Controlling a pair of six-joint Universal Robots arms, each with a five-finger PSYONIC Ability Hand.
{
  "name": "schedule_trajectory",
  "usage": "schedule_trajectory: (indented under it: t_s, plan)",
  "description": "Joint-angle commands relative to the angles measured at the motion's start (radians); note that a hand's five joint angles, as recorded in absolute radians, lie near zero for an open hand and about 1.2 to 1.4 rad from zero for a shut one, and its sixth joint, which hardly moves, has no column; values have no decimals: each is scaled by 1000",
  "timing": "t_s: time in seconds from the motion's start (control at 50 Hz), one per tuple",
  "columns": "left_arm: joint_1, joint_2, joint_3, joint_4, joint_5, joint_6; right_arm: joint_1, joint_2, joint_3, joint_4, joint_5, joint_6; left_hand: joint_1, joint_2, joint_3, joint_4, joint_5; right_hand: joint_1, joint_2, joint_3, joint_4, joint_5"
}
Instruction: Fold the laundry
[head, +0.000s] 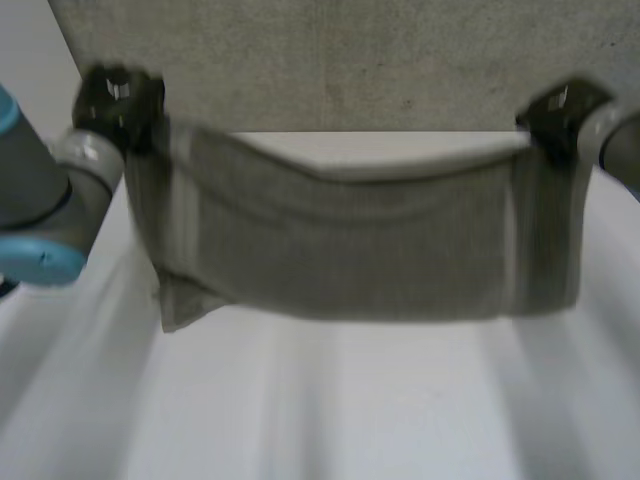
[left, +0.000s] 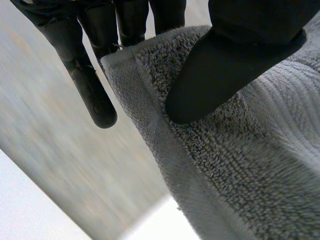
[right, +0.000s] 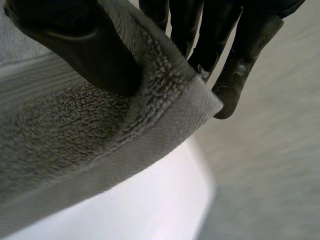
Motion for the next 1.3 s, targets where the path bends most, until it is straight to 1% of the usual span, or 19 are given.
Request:
schedule_trajectory:
  t_s: [0.02, 0.12, 0.2, 0.34, 0.44, 0.5, 0.6, 0.74, 0.96, 1.1, 1.12, 1.14, 1.16, 1.18, 1.2, 1.22, 1.24, 1.26, 1.3]
  plan:
    - [-45, 45, 239, 271, -32, 12, 16, -29, -311, -223, 3, 340, 207, 179, 179, 177, 190, 63, 52, 54, 58, 47]
    - [-48, 68, 244, 382, -46, -12, 15, -96, -264, -237, -7, 389, 207, 179, 179, 177, 190, 63, 52, 54, 58, 47]
    - [-45, 68, 204, 349, -50, -49, 16, -122, -180, -183, -15, 355, 207, 179, 179, 177, 190, 63, 52, 54, 58, 47]
    - [-17, 59, -78, 330, -38, -152, 13, -146, 19, -125, -64, 301, 207, 179, 179, 177, 190, 63, 52, 54, 58, 47]
    - [6, 36, -259, 370, -38, -183, 13, -159, 300, -151, -174, 231, 207, 179, 179, 177, 190, 63, 52, 54, 58, 47]
    - [7, -7, -371, 427, -33, -184, 13, -147, 460, -210, -193, 191, 207, 179, 179, 177, 190, 63, 52, 54, 58, 47]
    - [7, -67, -509, 532, 19, -172, 13, -95, 669, -325, -189, 78, 207, 179, 179, 177, 190, 63, 52, 54, 58, 47]
    - [24, -50, -640, 609, 138, -103, 12, -103, 787, -361, -138, -39, 207, 179, 179, 177, 190, 63, 52, 54, 58, 47]
    - [122, 135, -770, 582, 177, -55, -114, -355, 878, -330, -129, -52, 207, 179, 179, 177, 190, 63, 52, 54, 58, 47]
    - [228, 331, -917, 482, 293, -55, -208, -434, 911, -116, -156, -139, 207, 179, 179, 177, 190, 63, 52, 54, 58, 47]
    - [228, 332, -917, 482, 293, -55, -244, -443, 930, -17, -171, -212, 207, 179, 179, 177, 190, 63, 52, 54, 58, 47]
    - [248, 395, -954, 443, 336, -55, -279, -452, 959, 86, -187, -305, 207, 179, 179, 177, 190, 63, 52, 54, 58, 47]
    - [263, 463, -994, 394, 385, -55, -280, -452, 959, 87, -187, -306, 207, 179, 179, 177, 190, 63, 52, 54, 58, 47]
    - [263, 464, -994, 393, 385, -55, -313, -464, 988, 184, -196, -416, 207, 179, 179, 177, 190, 63, 52, 54, 58, 47]
    - [277, 520, -1032, 346, 440, -55, -342, -477, 1000, 249, -208, -491, 207, 179, 179, 177, 190, 63, 52, 54, 58, 47]
    - [291, 577, -1063, 309, 503, -59, -343, -477, 1000, 250, -208, -492, 207, 179, 179, 177, 190, 63, 52, 54, 58, 47]
    - [291, 577, -1063, 309, 504, -59, -362, -491, 1002, 260, -234, -521, 207, 179, 179, 177, 190, 63, 52, 54, 58, 47]
    - [309, 617, -1087, 278, 561, -63, -378, -494, 999, 234, -256, -509, 207, 179, 179, 177, 190, 63, 52, 54, 58, 47]
    - [331, 644, -1103, 255, 606, -63, -382, -494, 990, 207, -273, -490, 207, 179, 179, 177, 190, 63, 52, 54, 58, 47]
